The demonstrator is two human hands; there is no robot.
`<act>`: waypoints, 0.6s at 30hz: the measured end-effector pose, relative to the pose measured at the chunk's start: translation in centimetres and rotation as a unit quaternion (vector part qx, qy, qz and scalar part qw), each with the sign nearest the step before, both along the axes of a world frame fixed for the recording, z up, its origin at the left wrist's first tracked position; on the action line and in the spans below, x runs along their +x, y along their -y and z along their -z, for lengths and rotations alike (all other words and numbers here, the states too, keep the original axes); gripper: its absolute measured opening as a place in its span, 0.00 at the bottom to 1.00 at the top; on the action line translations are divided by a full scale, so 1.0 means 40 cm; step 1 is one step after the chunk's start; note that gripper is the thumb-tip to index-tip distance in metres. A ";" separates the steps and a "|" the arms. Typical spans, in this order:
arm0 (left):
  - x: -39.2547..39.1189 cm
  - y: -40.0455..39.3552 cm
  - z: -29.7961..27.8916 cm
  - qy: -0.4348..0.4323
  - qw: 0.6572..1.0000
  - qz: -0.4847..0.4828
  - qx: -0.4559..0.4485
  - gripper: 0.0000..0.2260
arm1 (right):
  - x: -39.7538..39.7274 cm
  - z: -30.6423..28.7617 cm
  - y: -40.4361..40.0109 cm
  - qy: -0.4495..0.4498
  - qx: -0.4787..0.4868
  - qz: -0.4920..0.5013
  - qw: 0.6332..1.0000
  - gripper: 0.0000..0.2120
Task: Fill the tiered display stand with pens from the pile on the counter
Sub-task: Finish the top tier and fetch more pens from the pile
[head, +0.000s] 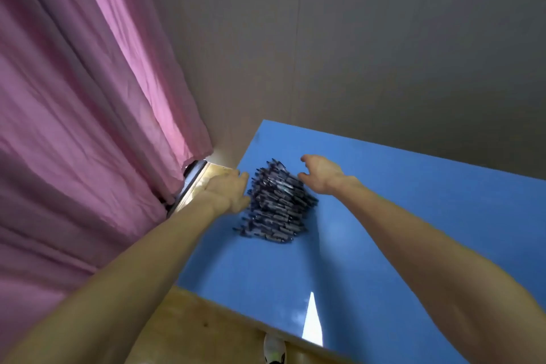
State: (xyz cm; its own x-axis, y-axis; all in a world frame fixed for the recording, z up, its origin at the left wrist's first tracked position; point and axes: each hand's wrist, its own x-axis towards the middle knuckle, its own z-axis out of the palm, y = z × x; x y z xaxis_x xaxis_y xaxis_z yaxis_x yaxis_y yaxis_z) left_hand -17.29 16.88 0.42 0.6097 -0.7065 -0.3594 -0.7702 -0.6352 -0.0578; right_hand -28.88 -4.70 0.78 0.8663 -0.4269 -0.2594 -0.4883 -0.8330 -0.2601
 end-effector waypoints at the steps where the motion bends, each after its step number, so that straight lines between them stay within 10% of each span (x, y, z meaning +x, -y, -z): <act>1: 0.038 0.026 0.010 -0.011 1.000 -0.005 -0.002 0.25 | 0.038 0.014 0.019 -0.007 0.015 0.004 1.000 0.23; 18: 0.334 0.268 0.183 -0.140 0.990 0.023 0.013 0.21 | 0.331 0.191 0.132 -0.131 0.052 -0.030 0.990 0.18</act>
